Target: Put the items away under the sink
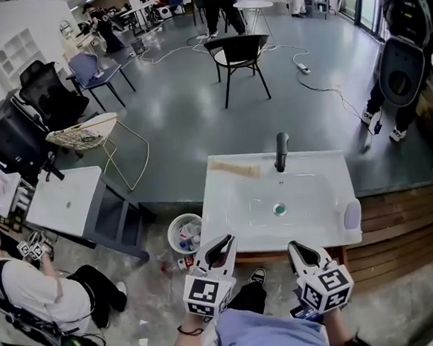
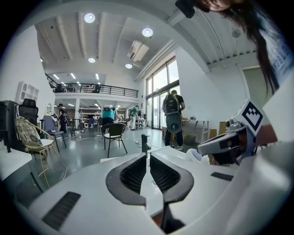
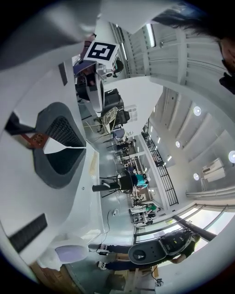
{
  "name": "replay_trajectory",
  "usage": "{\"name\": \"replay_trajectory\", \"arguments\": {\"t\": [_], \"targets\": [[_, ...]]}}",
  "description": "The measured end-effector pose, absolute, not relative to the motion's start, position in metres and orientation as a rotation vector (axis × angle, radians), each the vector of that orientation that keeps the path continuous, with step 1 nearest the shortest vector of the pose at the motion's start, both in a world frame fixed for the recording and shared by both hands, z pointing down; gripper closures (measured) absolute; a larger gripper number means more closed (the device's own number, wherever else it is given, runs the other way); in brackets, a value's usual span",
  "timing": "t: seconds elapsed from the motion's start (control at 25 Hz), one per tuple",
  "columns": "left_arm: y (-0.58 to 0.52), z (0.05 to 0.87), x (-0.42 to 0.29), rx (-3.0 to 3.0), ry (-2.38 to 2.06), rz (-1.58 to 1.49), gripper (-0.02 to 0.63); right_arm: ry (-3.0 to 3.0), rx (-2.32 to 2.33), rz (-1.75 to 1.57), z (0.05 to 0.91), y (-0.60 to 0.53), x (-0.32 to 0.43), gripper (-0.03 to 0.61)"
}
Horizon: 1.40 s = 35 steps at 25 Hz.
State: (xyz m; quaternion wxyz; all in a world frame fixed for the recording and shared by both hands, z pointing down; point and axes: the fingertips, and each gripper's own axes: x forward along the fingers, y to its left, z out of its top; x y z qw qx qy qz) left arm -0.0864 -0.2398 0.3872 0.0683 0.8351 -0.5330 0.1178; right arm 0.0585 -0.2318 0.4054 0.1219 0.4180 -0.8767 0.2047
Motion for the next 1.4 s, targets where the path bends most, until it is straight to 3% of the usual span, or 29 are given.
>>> {"name": "replay_trajectory", "arguments": {"t": [0.72,0.96,1.4], "targets": [[-0.432,0.459,-0.130,2.679,-1.396,0.831,0.592,-2.502,1.044,0.619,0.431,-0.343,0.025,0.557],[-0.489,0.491,-0.129,2.723,-1.262,1.028,0.542,-2.495,0.986,0.645,0.446,-0.361,0.008,0.557],[-0.545,0.565,-0.106,2.828,-0.730,1.736,0.479,-2.440,0.939,0.689,0.475,-0.377,0.002,0.557]]}}
